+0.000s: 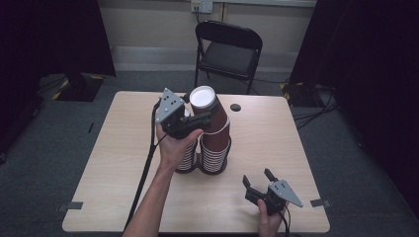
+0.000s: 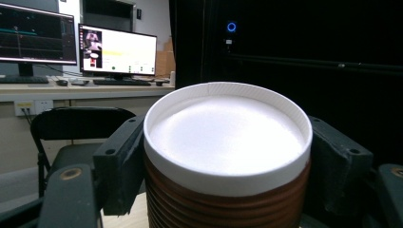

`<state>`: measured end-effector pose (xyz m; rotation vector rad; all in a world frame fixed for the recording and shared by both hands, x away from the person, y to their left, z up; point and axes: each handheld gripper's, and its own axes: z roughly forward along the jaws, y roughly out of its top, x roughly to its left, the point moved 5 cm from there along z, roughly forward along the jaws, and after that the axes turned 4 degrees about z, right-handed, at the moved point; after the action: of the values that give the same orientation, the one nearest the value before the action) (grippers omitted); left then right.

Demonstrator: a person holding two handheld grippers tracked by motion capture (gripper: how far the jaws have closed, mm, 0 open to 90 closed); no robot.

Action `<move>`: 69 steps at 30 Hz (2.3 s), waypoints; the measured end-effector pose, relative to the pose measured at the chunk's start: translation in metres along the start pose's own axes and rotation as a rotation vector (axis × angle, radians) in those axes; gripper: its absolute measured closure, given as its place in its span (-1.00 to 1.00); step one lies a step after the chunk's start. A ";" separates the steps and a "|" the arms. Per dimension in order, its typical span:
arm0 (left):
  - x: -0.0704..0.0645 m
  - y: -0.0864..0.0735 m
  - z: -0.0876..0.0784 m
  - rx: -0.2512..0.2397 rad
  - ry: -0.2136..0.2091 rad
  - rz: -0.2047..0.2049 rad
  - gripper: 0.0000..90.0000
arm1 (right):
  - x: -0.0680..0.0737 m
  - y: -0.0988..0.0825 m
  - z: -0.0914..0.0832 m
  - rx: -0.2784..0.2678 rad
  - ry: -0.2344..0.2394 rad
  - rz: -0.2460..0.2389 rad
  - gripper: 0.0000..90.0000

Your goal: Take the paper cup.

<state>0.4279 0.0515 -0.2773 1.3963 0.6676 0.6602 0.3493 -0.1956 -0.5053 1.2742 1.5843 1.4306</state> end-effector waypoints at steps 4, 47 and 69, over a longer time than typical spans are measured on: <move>0.000 0.004 -0.006 -0.012 -0.001 0.001 -0.48 | 0.000 0.000 0.000 -0.003 -0.001 0.001 -0.66; -0.034 -0.018 -0.073 0.032 -0.098 0.032 -0.48 | 0.000 0.000 0.000 -0.003 -0.003 -0.004 -0.66; -0.021 -0.091 -0.071 0.162 -0.095 -0.153 -0.48 | 0.009 -0.002 0.002 0.034 0.038 -0.051 -0.69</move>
<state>0.3627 0.0760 -0.3713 1.4994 0.7569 0.4235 0.3479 -0.1862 -0.5061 1.2235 1.6604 1.4095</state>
